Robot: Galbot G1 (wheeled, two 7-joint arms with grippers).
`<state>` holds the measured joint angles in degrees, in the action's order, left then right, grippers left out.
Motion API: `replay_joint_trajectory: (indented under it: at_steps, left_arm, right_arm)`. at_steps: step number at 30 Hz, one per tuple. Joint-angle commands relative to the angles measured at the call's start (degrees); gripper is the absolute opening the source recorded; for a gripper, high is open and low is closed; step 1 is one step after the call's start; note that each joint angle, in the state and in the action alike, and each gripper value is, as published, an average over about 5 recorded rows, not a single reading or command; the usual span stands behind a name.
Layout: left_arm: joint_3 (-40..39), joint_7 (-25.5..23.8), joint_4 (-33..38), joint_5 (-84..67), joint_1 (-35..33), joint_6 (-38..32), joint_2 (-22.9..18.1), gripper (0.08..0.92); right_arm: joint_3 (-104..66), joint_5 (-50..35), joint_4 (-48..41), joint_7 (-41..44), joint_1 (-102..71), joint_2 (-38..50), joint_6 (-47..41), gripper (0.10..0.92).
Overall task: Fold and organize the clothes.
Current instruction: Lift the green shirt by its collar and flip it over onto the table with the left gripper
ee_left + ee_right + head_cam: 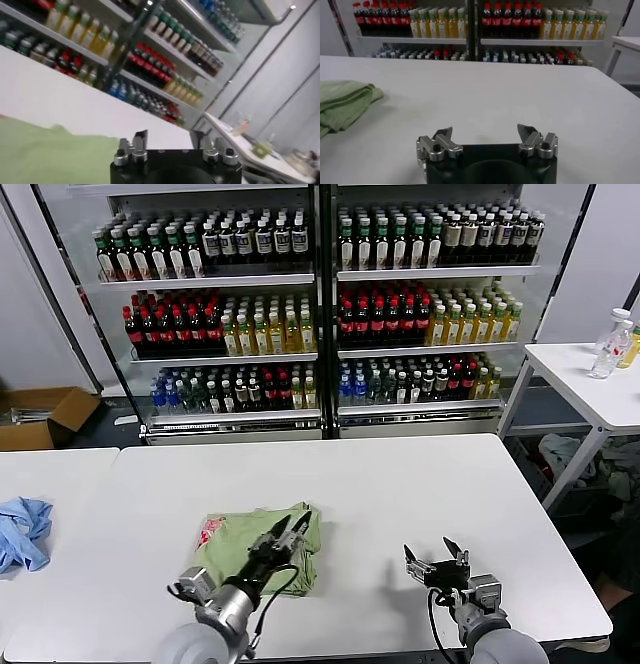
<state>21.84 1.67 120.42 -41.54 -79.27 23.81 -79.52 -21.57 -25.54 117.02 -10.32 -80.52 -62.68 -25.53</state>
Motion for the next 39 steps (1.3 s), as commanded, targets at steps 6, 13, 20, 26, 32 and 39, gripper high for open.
replay_joint_trajectory:
  at_steps: [6, 13, 20, 26, 32, 39]
  left_arm:
    - [19.4, 4.0, -15.1, 5.2, 0.2, -2.9, 6.7, 0.767]
    - [15.6, 1.8, -14.0, 1.6, -0.7, -0.4, 4.1, 0.822]
    - [12.3, 0.2, -15.1, 2.2, 1.1, -0.5, 2.9, 0.742]
    - [12.4, -0.4, -17.3, 0.2, 2.4, -0.8, 3.5, 0.569]
    - [13.3, -1.3, -17.9, -4.2, 2.2, -0.4, 3.3, 0.395]
    - [15.3, -2.1, -17.0, -11.9, 2.3, 0.8, 3.2, 0.196]
  right_arm:
    - [1.0, 0.6, 0.0, 0.0, -0.1, -0.7, 0.2, 0.823]
    - [0.6, 0.8, 0.6, -0.1, -0.7, -0.7, 0.1, 0.823]
    - [-0.1, 0.8, 1.0, -0.1, -1.2, -0.7, 0.1, 0.823]
    - [-0.6, 0.9, 1.3, -0.2, -1.5, -0.9, 0.0, 0.823]
    - [-0.7, 0.8, 1.4, -0.3, -1.5, -1.0, 0.0, 0.823]
    - [-0.3, 0.8, 1.5, -0.4, -1.1, -0.8, -0.2, 0.823]
